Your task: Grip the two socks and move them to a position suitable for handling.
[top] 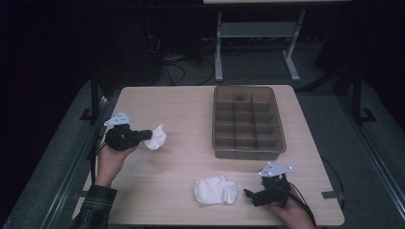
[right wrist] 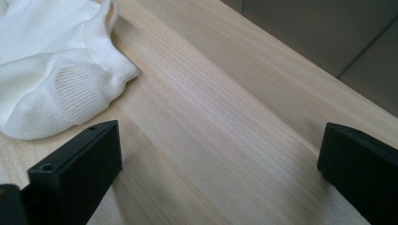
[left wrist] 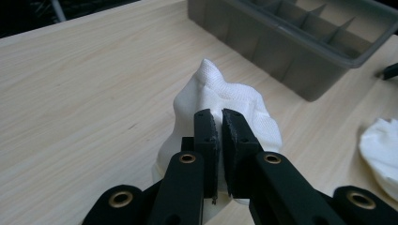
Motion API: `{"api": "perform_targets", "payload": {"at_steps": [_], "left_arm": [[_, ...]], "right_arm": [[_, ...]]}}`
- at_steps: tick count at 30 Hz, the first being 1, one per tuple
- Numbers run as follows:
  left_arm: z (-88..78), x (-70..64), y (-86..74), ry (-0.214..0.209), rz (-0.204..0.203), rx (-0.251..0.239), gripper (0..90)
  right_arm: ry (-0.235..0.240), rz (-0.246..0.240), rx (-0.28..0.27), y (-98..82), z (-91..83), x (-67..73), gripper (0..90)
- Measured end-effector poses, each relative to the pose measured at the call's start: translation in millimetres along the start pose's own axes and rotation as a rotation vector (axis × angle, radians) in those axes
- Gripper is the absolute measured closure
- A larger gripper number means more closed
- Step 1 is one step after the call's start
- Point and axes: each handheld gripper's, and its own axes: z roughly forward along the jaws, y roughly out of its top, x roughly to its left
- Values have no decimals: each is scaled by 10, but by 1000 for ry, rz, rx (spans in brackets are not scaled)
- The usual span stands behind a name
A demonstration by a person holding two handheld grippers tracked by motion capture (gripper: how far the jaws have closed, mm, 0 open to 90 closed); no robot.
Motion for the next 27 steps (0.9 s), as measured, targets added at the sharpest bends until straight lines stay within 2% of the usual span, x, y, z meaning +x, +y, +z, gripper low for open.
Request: {"api": "perform_targets", "payload": {"at_steps": [8, 27], "left_arm": [[10, -160, 59, -42, 22, -16, 851], [102, -545, 144, -136, 86, -4, 851]], "right_arm": [[-1, -1, 0, -1, -1, 0, 0], [2, 1, 0, -5, -7, 4, 0]]}}
